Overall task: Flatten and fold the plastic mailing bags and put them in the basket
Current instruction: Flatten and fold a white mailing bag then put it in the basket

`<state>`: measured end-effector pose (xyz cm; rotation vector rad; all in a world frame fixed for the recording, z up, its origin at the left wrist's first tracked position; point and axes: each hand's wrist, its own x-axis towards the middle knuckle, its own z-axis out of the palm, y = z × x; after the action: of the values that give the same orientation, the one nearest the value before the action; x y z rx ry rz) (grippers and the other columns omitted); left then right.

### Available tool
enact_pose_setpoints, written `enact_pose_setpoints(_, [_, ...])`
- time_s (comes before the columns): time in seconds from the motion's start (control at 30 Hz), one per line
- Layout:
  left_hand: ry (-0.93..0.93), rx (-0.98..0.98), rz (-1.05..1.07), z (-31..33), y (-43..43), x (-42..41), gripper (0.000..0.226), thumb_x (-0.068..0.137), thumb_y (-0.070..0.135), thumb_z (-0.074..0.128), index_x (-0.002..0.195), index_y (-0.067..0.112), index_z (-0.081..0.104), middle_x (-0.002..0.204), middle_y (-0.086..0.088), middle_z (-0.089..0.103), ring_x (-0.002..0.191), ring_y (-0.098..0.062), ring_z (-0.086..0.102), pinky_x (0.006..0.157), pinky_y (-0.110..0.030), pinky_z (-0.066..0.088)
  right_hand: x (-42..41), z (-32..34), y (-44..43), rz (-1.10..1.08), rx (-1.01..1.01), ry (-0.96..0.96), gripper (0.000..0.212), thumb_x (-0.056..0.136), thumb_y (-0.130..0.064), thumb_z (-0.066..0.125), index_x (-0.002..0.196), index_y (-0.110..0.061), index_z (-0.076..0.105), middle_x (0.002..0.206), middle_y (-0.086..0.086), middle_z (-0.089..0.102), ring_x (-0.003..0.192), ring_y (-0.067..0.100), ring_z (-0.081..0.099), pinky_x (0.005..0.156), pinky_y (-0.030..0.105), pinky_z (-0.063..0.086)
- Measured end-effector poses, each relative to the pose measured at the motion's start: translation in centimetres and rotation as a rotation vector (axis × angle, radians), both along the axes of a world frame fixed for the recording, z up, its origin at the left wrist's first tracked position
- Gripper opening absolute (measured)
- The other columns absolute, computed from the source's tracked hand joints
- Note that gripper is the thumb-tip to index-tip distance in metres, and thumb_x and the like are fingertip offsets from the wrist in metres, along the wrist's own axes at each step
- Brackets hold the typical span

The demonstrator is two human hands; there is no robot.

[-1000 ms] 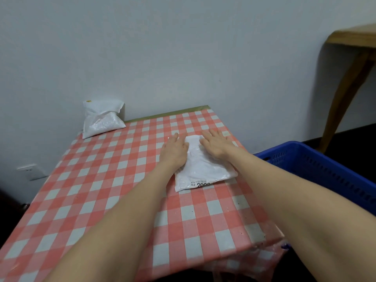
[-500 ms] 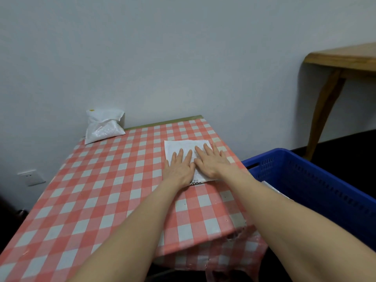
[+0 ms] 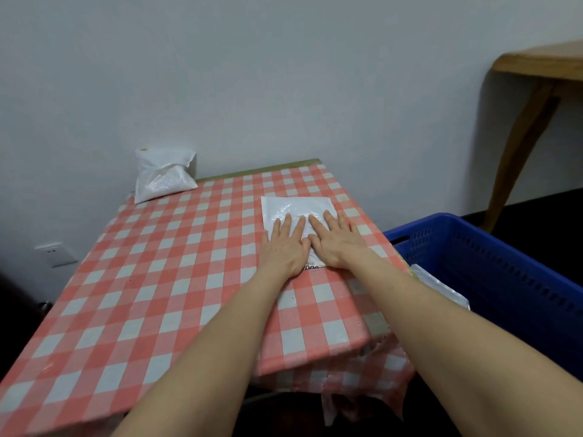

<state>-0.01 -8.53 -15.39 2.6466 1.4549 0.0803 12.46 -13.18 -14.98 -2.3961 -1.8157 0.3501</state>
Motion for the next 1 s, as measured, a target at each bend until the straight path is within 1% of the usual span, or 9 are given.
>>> enact_pose_setpoints(0.3, [0.025, -0.015, -0.006, 0.0, 0.0, 0.0, 0.054, 0.101, 0.04, 0.009, 0.152, 0.028, -0.004, 0.16, -0.001, -0.01, 0.148, -0.021, -0.009, 0.12, -0.046, -0.001, -0.1, 0.0, 0.1, -0.007, -0.02, -0.003, 0.057, 0.101, -0.048, 0.013, 0.153, -0.035, -0.006, 0.162, 0.002, -0.011, 0.148, 0.03, -0.014, 0.119, 0.046, -0.006])
enact_pose_setpoints(0.53, [0.036, -0.062, -0.011, 0.5, 0.2, 0.0, 0.054, 0.101, 0.04, 0.01, 0.152, 0.028, -0.003, 0.16, -0.001, -0.009, 0.148, -0.02, -0.007, 0.12, -0.045, 0.0, -0.1, 0.3, 0.0, -0.009, -0.046, 0.005, 0.056, 0.101, -0.047, 0.013, 0.153, -0.035, -0.004, 0.162, 0.002, -0.01, 0.148, 0.03, -0.012, 0.12, 0.046, -0.004])
enact_pose_setpoints(0.6, [0.04, -0.058, -0.017, 0.8, 0.2, -0.1, 0.054, 0.101, 0.039, 0.013, 0.153, 0.027, 0.002, 0.161, -0.002, -0.003, 0.148, -0.022, 0.0, 0.12, -0.046, 0.005, -0.1, 0.7, 0.1, 0.0, -0.058, -0.003, 0.056, 0.101, -0.047, 0.014, 0.154, -0.034, 0.001, 0.162, 0.004, -0.003, 0.148, 0.031, -0.005, 0.12, 0.048, 0.002])
enact_pose_setpoints(0.7, [-0.034, 0.09, -0.002, 1.5, 1.0, -0.1, 0.053, 0.101, 0.038, 0.02, 0.151, 0.023, 0.018, 0.157, -0.006, 0.02, 0.141, -0.026, 0.023, 0.115, -0.044, 0.021, 0.3, 1.9, 1.0, -0.01, 0.019, -0.028, 0.056, 0.1, -0.049, 0.019, 0.152, -0.027, 0.018, 0.157, 0.008, 0.017, 0.143, 0.031, 0.019, 0.115, 0.049, 0.02])
enact_pose_setpoints(0.73, [-0.075, 0.139, 0.017, 1.7, 1.4, -0.1, 0.053, 0.1, 0.038, 0.022, 0.151, 0.022, 0.02, 0.155, -0.007, 0.024, 0.14, -0.026, 0.027, 0.114, -0.043, 0.023, 0.5, 2.2, 1.4, -0.026, 0.058, -0.028, 0.057, 0.1, -0.049, 0.021, 0.151, -0.024, 0.02, 0.157, 0.008, 0.018, 0.144, 0.03, 0.019, 0.115, 0.049, 0.021])
enact_pose_setpoints(0.77, [-0.103, 0.157, 0.034, 1.8, 1.8, 0.0, 0.053, 0.1, 0.037, 0.023, 0.151, 0.021, 0.019, 0.156, -0.007, 0.022, 0.141, -0.026, 0.024, 0.115, -0.042, 0.021, 0.6, 2.4, 1.9, -0.039, 0.081, -0.025, 0.059, 0.1, -0.049, 0.023, 0.153, -0.023, 0.016, 0.16, 0.006, 0.013, 0.146, 0.029, 0.013, 0.117, 0.048, 0.018])
enact_pose_setpoints(0.8, [-0.112, 0.145, 0.039, 1.9, 2.3, 0.0, 0.054, 0.101, 0.036, 0.023, 0.152, 0.02, 0.016, 0.158, -0.006, 0.016, 0.144, -0.025, 0.017, 0.118, -0.041, 0.016, 0.7, 2.4, 2.3, -0.038, 0.086, -0.02, 0.061, 0.101, -0.049, 0.023, 0.154, -0.023, 0.01, 0.162, 0.004, 0.006, 0.148, 0.028, 0.005, 0.119, 0.048, 0.012])
enact_pose_setpoints(0.87, [-0.077, 0.091, 0.033, 1.9, 3.4, 0.3, 0.056, 0.101, 0.035, 0.021, 0.153, 0.02, 0.007, 0.161, -0.005, 0.005, 0.148, -0.024, 0.003, 0.12, -0.041, 0.007, 0.8, 2.3, 3.3, -0.021, 0.073, -0.009, 0.063, 0.101, -0.047, 0.022, 0.155, -0.021, 0.001, 0.162, 0.001, -0.006, 0.149, 0.028, -0.008, 0.12, 0.047, 0.003])
enact_pose_setpoints(1.0, [-0.039, 0.002, 0.038, 1.9, 5.3, 1.0, 0.056, 0.102, 0.035, 0.018, 0.153, 0.02, 0.001, 0.161, -0.004, -0.003, 0.148, -0.023, -0.005, 0.12, -0.043, 0.002, 1.1, 2.2, 5.3, 0.007, 0.052, 0.022, 0.062, 0.102, -0.043, 0.02, 0.155, -0.018, -0.003, 0.162, 0.004, -0.011, 0.148, 0.028, -0.014, 0.12, 0.045, -0.001])
